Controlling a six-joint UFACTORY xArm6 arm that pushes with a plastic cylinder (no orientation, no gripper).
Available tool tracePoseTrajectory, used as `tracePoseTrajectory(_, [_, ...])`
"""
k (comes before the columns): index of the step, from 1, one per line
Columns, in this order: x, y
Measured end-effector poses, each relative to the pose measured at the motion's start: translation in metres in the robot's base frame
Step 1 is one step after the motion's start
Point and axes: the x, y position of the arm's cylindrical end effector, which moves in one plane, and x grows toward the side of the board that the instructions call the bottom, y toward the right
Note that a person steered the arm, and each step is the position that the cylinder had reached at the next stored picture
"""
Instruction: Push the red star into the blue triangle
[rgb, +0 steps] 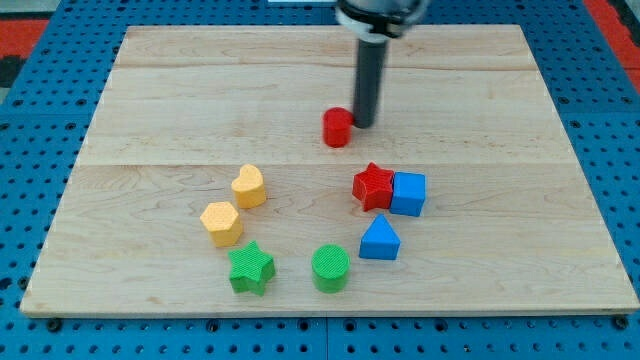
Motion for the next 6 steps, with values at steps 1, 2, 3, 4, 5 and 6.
tracePoseTrajectory(1, [0.011, 0.012])
tracePoseTrajectory(2, [0.045, 0.081])
tracePoseTrajectory(3, [0.073, 0.056])
tracePoseTrajectory(4, [0.126, 0.076])
tracePoseTrajectory(5, [0.132, 0.101])
tracePoseTrajectory(6, [0.136, 0.072])
